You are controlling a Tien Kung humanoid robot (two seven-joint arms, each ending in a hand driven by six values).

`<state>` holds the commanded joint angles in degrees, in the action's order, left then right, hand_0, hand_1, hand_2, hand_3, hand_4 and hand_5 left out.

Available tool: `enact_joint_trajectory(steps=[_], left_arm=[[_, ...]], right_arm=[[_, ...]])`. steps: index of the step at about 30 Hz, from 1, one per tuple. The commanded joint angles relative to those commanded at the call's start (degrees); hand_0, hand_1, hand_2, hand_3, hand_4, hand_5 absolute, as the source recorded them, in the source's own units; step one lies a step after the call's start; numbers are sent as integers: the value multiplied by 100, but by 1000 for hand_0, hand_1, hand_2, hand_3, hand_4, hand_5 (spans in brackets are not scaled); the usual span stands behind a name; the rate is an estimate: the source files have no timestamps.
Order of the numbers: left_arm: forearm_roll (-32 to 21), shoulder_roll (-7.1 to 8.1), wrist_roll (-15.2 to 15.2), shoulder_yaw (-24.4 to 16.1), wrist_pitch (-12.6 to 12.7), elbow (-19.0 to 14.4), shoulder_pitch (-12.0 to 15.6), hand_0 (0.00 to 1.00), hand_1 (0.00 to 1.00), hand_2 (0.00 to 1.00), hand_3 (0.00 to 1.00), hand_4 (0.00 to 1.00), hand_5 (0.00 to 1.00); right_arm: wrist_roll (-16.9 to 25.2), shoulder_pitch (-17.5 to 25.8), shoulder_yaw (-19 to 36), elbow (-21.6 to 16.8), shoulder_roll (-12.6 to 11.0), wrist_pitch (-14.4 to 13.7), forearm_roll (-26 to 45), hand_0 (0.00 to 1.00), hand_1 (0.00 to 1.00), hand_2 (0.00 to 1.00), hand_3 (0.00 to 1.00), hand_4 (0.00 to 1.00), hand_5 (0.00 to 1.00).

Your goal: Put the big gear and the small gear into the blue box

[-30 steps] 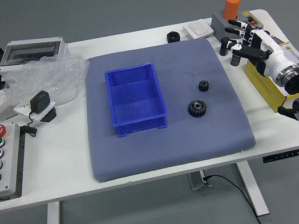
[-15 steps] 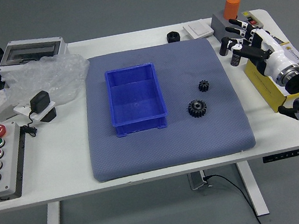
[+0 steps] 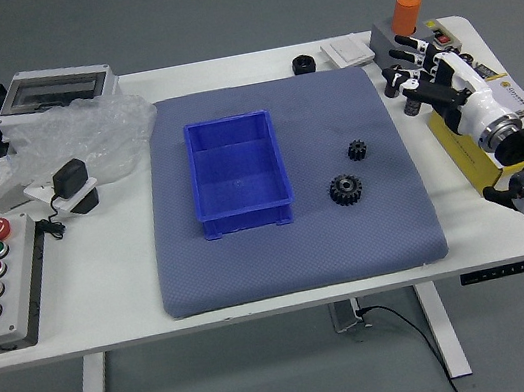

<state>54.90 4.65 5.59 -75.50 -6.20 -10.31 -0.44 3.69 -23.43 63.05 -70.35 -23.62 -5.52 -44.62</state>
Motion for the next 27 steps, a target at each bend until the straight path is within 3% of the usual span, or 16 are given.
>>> enact_joint_trajectory(steps=[27], left_arm=[[-33,74,18,144,-5,0,26,852,801,801,846,587,61]], right_arm=[[-8,-79,-116,-2,34,9,38,822,749,875,887,724,117]])
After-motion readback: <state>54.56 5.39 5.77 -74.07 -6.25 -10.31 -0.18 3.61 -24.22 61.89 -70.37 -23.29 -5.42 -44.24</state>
